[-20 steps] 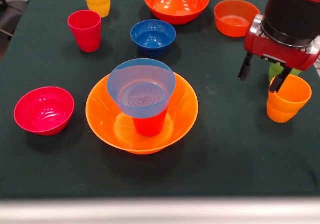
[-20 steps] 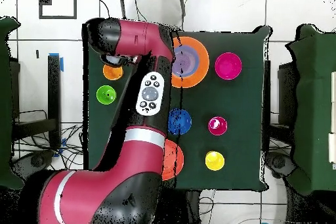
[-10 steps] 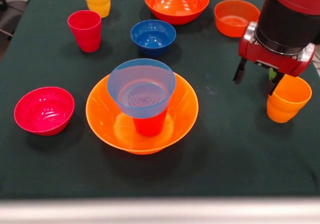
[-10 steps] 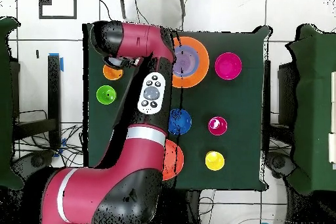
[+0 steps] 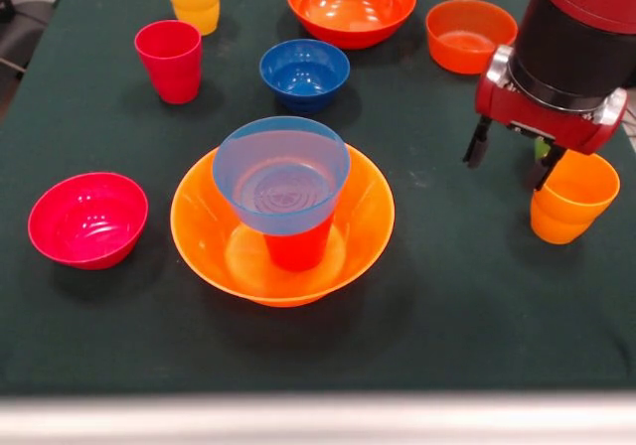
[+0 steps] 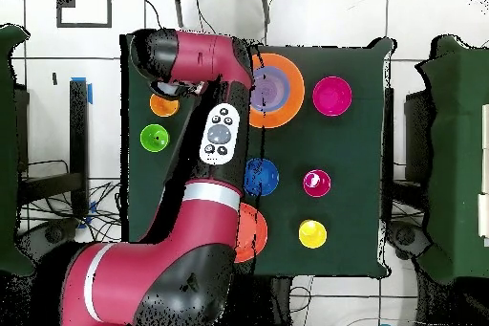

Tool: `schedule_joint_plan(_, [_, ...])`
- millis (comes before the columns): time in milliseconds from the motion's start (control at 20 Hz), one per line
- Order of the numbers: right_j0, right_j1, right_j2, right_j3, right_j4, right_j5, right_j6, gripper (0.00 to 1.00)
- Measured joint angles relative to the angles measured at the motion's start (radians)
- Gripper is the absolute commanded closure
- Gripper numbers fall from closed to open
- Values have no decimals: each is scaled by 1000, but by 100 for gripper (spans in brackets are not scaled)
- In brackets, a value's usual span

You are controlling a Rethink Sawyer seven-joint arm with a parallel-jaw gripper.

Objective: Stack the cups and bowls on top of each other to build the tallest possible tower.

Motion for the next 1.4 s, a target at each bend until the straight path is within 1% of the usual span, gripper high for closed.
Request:
schedule_joint_plan(350, [15, -7, 0, 1, 0, 0, 0, 0])
schedule_joint_plan(700, [46, -41, 0, 28, 2, 0, 0, 0])
schedule_joint_plan(1050, [50, -62, 0, 61, 4, 0, 0, 0])
schedule_joint_plan(1400, [50, -63, 0, 75, 4, -18, 0, 0])
